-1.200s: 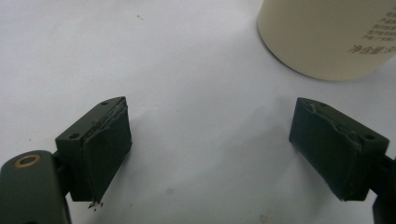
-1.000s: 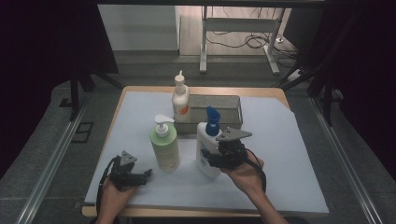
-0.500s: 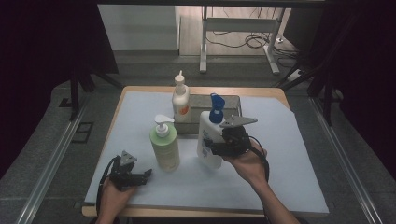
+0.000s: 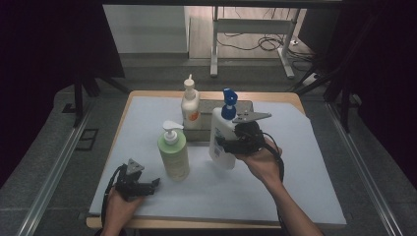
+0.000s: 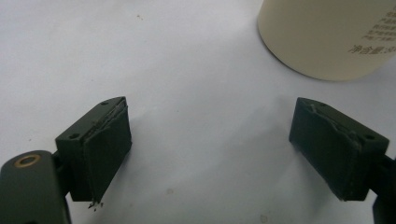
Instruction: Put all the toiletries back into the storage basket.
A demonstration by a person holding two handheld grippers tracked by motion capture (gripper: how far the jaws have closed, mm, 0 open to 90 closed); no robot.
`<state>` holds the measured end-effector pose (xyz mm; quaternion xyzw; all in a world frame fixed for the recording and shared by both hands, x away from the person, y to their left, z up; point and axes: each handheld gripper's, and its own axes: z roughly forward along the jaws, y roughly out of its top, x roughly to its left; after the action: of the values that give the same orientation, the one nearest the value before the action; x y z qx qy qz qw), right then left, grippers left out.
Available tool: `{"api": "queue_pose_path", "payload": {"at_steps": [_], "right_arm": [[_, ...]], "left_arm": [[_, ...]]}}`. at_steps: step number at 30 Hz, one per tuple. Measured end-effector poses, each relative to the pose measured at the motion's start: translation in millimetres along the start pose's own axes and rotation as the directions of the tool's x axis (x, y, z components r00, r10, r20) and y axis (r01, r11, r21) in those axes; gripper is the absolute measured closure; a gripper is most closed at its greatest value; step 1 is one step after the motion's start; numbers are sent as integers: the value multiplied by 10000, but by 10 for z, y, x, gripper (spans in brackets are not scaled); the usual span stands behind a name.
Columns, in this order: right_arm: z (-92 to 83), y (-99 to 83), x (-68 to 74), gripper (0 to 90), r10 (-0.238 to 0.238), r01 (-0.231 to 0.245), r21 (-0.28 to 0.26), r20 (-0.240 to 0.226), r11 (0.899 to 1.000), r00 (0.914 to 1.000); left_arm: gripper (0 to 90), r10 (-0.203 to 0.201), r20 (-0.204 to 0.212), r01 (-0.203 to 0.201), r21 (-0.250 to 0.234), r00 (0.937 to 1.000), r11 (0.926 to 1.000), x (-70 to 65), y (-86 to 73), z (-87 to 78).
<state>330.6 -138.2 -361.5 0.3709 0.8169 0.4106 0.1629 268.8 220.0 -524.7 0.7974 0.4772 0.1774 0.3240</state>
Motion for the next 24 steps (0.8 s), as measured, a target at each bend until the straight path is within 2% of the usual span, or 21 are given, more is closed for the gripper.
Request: {"api": "queue_pose_path", "payload": {"at_steps": [24], "right_arm": [[173, 370, -159, 411, 142, -136, -99, 654, 9999, 9978]], "left_arm": [[126, -10, -4, 10, -20, 10000, 10000, -1, -1, 1]]}}
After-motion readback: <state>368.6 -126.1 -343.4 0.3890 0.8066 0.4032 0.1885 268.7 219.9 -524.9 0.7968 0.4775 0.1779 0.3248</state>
